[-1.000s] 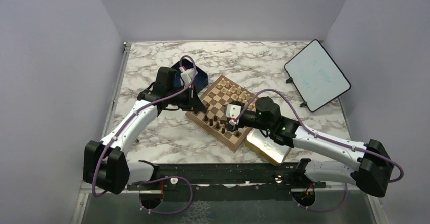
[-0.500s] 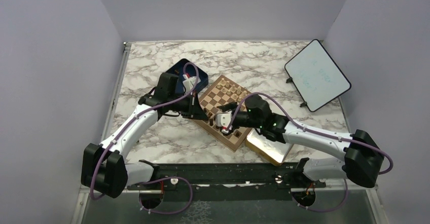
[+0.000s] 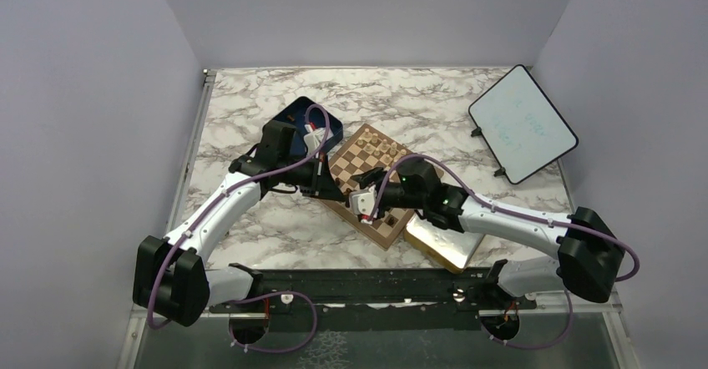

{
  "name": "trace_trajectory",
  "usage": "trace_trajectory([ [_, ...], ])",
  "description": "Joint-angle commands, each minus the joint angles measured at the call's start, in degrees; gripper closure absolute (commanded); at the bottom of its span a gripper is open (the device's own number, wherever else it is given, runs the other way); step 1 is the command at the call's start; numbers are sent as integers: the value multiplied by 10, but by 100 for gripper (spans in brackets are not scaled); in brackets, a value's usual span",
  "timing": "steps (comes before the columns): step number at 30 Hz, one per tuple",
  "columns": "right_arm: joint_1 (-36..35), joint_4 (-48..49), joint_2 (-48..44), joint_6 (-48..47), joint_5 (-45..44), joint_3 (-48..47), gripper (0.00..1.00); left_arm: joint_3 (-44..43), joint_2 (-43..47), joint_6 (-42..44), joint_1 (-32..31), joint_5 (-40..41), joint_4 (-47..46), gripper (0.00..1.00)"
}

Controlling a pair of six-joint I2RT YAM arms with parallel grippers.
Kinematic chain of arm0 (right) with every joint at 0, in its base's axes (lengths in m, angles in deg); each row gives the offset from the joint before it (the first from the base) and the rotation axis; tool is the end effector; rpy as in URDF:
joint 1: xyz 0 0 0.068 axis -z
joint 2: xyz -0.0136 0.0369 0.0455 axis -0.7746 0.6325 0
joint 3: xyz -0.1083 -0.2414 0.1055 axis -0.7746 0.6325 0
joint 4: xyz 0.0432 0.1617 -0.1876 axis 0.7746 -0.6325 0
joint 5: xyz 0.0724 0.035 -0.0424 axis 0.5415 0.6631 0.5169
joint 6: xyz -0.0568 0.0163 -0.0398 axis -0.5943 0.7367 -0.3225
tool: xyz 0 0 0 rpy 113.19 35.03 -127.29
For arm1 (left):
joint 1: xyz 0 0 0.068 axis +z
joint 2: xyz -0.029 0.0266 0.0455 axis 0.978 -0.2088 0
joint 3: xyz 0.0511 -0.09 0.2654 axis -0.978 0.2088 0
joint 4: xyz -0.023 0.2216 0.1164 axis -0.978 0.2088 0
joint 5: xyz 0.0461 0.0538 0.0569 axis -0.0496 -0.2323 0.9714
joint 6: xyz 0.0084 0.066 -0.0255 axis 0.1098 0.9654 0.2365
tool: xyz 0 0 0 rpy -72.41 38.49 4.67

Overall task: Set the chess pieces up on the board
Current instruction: Place the chess piece on the chessboard.

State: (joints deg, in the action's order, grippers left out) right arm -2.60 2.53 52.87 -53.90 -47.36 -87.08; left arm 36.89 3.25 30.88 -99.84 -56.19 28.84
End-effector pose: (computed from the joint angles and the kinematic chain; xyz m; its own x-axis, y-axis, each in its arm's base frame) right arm 0.1631 0.2537 0.2629 0.6841 -0.4131 -0.6012 -0.6900 -0.0993 -0.7169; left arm 0.2075 -0.1322 0.2701 -0.8825 0.1444 -0.4477 0.4601 0.4632 -0.7575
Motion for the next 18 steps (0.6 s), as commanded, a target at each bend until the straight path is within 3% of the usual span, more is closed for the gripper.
trace_trajectory([
  [1, -9, 2, 4, -22, 32, -9, 45, -16, 4, -1, -6, -25, -6, 100],
  [9, -16, 14, 10, -19, 40, -1, 52, -14, -1, -9, -7, -17, -12, 100],
  [18, -19, 60, 3, 37, 32, 27, 79, -36, 13, -28, -7, 26, -29, 100],
])
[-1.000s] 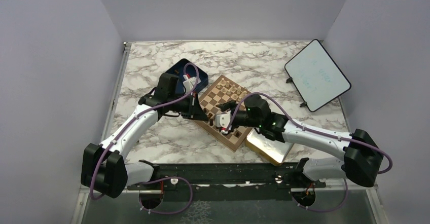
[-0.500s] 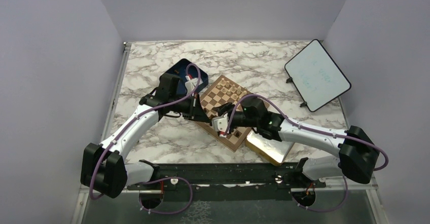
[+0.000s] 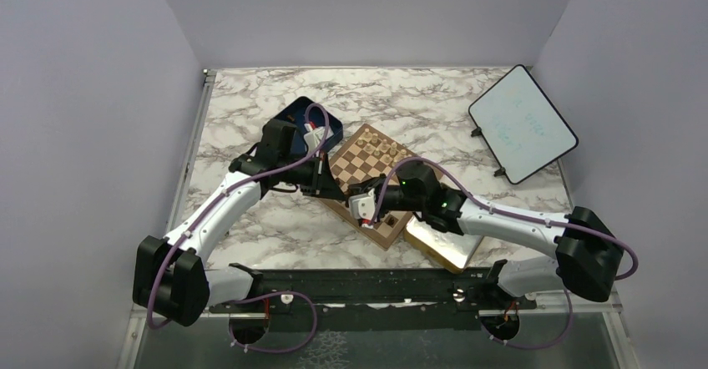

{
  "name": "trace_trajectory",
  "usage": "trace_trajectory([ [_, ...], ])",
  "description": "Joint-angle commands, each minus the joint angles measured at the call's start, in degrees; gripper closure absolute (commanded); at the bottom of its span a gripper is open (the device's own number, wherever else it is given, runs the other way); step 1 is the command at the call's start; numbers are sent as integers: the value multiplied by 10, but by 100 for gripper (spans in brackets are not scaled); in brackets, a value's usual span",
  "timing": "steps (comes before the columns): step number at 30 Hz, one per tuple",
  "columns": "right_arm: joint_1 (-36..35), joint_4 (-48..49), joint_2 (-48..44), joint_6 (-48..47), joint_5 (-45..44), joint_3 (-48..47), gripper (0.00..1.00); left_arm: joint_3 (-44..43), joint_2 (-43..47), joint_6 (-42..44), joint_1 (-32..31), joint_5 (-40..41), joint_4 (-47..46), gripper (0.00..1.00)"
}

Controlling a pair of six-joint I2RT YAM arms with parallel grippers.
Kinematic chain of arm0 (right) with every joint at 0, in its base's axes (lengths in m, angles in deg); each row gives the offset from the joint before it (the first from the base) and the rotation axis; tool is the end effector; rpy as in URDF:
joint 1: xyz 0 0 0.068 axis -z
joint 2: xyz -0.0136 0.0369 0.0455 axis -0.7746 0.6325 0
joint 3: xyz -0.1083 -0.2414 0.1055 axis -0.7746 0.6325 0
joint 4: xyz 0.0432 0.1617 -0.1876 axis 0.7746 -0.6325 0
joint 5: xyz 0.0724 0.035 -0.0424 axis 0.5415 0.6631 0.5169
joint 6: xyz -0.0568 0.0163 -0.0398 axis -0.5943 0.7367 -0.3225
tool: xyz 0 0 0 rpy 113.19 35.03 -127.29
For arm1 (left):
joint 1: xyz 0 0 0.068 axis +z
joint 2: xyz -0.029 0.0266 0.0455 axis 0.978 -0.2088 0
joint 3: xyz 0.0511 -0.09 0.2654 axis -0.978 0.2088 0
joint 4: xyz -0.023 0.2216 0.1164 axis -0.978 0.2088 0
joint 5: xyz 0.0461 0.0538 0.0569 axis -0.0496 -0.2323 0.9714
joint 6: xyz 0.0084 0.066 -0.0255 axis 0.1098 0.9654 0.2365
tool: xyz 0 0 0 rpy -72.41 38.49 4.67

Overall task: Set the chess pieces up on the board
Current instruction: Place the chess piece on the chessboard.

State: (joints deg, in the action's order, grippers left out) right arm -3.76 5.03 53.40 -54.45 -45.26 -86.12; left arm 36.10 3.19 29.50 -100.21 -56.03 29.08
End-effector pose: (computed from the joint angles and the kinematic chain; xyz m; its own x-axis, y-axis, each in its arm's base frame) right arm 0.1567 0.2587 0.2600 0.7113 -0.3608 -0.6032 -0.6777 -0.1241 -0.7248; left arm 0.2079 -0.1340 0.2738 -0.8889 0.1367 -0.4372 0.4475 0.4635 -0.7648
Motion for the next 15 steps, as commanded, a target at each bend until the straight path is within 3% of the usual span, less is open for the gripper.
trace_trajectory([
  [1, -8, 41, -1, 60, 9, 20, 83, -28, 15, -18, -3, 35, -36, 100],
  [6, -8, 43, 4, 139, 4, 15, 97, -29, 31, -33, -3, 87, -47, 100],
  [12, -8, 83, 12, 252, -16, 15, 98, -45, 51, -47, -3, 129, -49, 100],
  [15, -8, 88, 16, 302, -36, 7, 94, -53, 51, -48, -3, 132, -46, 100],
])
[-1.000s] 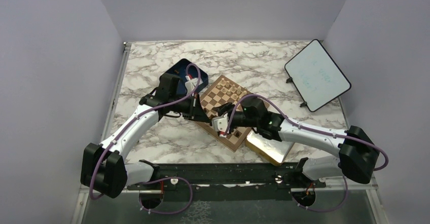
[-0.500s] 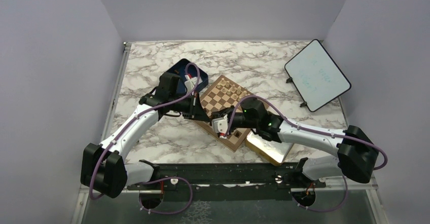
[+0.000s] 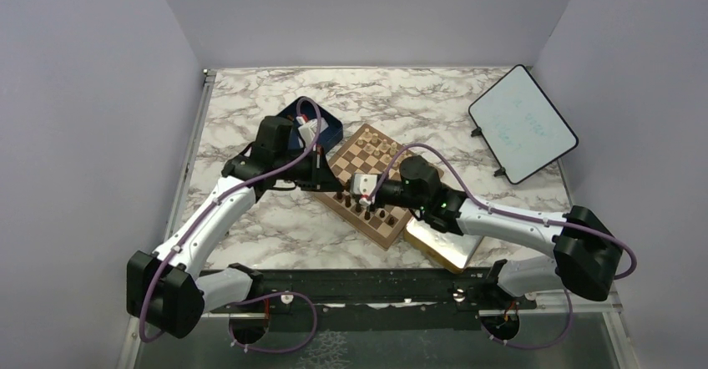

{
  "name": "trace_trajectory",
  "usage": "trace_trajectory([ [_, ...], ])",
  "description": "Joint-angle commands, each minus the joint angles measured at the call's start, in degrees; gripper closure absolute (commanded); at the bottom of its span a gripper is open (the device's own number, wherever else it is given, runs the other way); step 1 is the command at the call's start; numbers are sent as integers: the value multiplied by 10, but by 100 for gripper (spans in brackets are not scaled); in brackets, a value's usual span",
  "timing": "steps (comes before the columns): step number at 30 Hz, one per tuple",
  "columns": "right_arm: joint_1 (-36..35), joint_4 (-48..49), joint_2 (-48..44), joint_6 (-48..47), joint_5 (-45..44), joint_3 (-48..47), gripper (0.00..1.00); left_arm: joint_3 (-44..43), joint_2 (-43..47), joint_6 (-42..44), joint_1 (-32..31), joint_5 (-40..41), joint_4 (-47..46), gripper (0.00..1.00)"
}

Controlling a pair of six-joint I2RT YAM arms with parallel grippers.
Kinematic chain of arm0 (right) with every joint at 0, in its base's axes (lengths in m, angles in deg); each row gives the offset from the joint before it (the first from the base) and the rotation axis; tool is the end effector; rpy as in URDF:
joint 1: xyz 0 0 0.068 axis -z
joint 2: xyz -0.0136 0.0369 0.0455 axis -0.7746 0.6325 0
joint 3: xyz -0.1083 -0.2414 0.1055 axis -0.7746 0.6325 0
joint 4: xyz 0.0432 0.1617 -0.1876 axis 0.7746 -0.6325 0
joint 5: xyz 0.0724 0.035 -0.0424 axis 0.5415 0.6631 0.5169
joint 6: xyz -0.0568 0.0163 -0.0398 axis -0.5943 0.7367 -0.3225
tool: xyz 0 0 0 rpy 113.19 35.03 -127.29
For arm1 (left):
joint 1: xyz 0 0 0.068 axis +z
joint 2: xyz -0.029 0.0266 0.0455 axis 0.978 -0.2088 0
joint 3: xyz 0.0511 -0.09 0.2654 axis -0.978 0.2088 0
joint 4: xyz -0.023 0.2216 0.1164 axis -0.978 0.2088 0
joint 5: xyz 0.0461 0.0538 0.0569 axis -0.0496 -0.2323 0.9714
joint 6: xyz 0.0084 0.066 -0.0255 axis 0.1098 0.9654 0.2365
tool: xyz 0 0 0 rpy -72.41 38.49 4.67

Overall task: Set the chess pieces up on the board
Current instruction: Place the chess piece on the chessboard.

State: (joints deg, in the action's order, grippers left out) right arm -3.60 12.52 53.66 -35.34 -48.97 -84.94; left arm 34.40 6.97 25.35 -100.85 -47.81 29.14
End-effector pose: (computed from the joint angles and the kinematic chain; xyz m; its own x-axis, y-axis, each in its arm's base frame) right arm 0.1630 0.2600 0.2670 0.4891 -0.3522 -0.7980 -0.8297 0.0942 -0.5502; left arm 0.2045 -0.1292 0.2935 -0.8705 0.0481 -0.4898 0.4317 0.5527 -0.7129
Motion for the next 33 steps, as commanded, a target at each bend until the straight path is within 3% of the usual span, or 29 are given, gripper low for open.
trace_trajectory([
  [1, -9, 16, 13, 127, -13, -7, 92, -40, 12, -4, 3, 55, -40, 100],
  [6, -9, 38, 7, 171, -16, 7, 93, -65, 12, 7, 3, 103, -7, 100],
  [16, -9, 119, -7, 271, -12, 48, 98, -44, 25, -38, 3, 94, -83, 100],
  [24, -9, 147, 1, 341, -14, 58, 97, -42, 4, -31, 3, 120, -90, 100],
  [26, -9, 143, 6, 341, -11, 56, 90, -51, -9, -19, 3, 113, -79, 100],
  [29, -9, 134, 2, 337, -18, 57, 71, -90, -34, 20, 3, 110, -22, 100],
  [33, -9, 121, -33, 341, -50, 72, 53, -138, -53, 77, 3, 151, 72, 100],
])
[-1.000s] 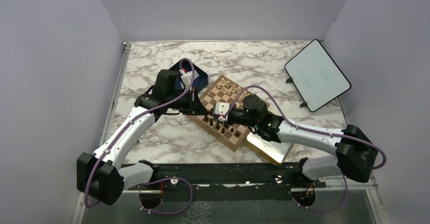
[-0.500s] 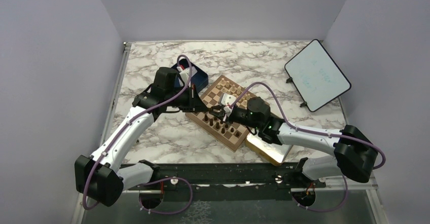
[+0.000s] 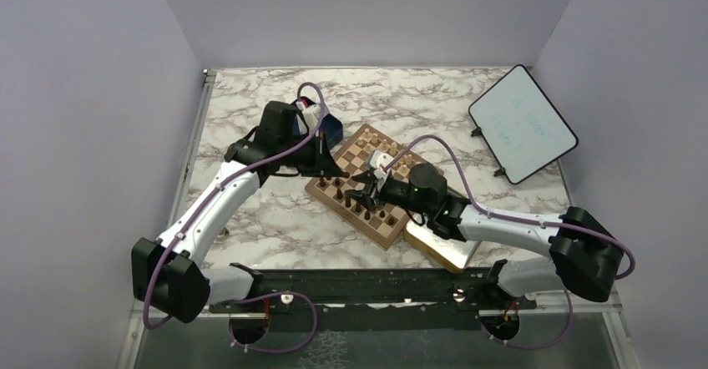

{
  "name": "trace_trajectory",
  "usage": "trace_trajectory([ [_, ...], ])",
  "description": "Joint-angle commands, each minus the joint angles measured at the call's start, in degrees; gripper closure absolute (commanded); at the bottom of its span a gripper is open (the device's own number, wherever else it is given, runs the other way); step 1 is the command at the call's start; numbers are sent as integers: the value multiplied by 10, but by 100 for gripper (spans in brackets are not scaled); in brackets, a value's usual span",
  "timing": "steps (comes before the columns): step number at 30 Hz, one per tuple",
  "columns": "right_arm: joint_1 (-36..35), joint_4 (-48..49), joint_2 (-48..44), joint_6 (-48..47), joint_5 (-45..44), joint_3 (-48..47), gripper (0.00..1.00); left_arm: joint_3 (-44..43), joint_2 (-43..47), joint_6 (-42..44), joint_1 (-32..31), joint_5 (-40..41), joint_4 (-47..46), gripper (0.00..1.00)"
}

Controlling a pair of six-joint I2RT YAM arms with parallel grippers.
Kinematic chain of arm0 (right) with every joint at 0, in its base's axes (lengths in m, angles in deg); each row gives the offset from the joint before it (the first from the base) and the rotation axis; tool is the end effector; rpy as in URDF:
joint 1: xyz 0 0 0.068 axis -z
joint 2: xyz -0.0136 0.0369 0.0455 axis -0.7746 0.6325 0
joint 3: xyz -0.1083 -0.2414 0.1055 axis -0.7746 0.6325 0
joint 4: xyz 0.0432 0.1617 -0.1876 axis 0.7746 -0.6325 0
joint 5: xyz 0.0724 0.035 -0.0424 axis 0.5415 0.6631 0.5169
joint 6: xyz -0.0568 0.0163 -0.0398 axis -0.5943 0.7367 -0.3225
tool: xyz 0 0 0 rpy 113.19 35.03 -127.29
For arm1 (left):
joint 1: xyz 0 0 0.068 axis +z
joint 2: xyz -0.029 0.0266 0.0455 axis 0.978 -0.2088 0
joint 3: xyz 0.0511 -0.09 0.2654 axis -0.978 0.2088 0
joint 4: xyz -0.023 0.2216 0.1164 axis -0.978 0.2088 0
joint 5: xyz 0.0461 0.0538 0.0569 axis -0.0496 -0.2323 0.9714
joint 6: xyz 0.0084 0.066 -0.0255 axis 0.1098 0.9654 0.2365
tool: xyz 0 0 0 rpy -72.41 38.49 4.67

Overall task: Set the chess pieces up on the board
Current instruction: Place the chess piece on the chessboard.

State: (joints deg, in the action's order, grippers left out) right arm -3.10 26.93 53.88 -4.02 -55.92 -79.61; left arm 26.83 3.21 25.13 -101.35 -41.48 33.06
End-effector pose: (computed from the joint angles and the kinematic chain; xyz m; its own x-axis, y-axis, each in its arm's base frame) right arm 0.1695 0.2527 0.2651 0.0676 -0.1455 -0.9870 -0.9113 0.3938 -0.1205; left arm 0.2227 -0.1339 0.3132 -0.8606 0.0182 -0.5089 0.4047 0.6311 -0.6618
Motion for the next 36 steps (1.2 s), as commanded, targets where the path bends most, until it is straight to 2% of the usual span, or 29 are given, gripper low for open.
trace_trajectory([
  [1, -14, -32, -46, 29, 15, 21, 49, -72, -17, 97, 8, 103, 53, 100],
  [6, -14, -74, -114, 23, 18, 43, 38, -112, -36, 143, 8, 170, 134, 100],
  [7, -14, -80, -133, 25, 18, 51, 30, -118, -43, 148, 8, 182, 147, 100],
  [8, -14, -92, -150, 27, 15, 55, 11, -122, -51, 152, 8, 188, 158, 100],
  [9, -14, -105, -168, 32, 10, 57, 1, -126, -59, 156, 8, 192, 172, 100],
  [14, -14, -178, -246, 42, -37, 52, 0, -131, -88, 166, 8, 225, 195, 100],
  [19, -14, -213, -288, 38, -62, 48, 0, -140, -131, 169, 6, 213, 200, 100],
  [36, -14, -244, -302, 33, -90, 49, 0, -197, -263, 170, -50, 283, 231, 100],
])
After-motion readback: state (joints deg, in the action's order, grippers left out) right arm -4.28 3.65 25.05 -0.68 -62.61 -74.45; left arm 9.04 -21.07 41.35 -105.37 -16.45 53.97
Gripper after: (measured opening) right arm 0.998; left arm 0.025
